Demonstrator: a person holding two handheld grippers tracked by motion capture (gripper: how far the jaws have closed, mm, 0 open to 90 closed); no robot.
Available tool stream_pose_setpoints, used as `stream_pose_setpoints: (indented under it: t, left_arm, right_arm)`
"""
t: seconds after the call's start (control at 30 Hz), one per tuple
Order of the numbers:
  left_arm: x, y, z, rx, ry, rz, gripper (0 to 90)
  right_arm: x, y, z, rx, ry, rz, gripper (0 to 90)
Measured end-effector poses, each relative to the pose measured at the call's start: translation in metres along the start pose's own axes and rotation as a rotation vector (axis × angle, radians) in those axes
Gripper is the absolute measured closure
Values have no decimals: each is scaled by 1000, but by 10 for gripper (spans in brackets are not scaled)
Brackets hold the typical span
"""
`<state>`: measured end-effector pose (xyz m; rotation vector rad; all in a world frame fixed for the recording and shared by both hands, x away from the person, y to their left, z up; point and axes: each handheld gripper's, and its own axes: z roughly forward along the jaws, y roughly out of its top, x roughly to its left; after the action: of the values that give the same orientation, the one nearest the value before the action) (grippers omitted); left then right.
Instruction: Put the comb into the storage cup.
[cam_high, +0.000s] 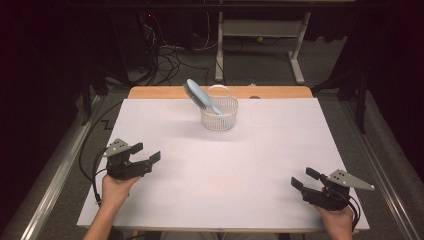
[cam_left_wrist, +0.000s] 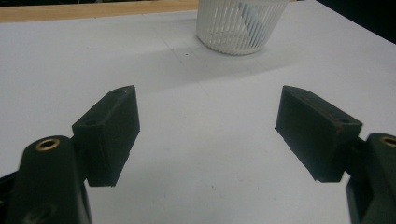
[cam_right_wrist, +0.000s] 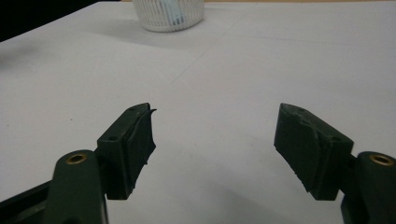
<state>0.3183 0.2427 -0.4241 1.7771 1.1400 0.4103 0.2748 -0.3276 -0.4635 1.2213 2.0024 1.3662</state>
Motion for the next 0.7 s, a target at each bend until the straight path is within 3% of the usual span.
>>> stream_pose_setpoints:
  t: [0.7]
  left_arm:
    - [2,-14,1,5,13,-17,212]
  right_arm:
    - [0,0,0,-1,0,3,287]
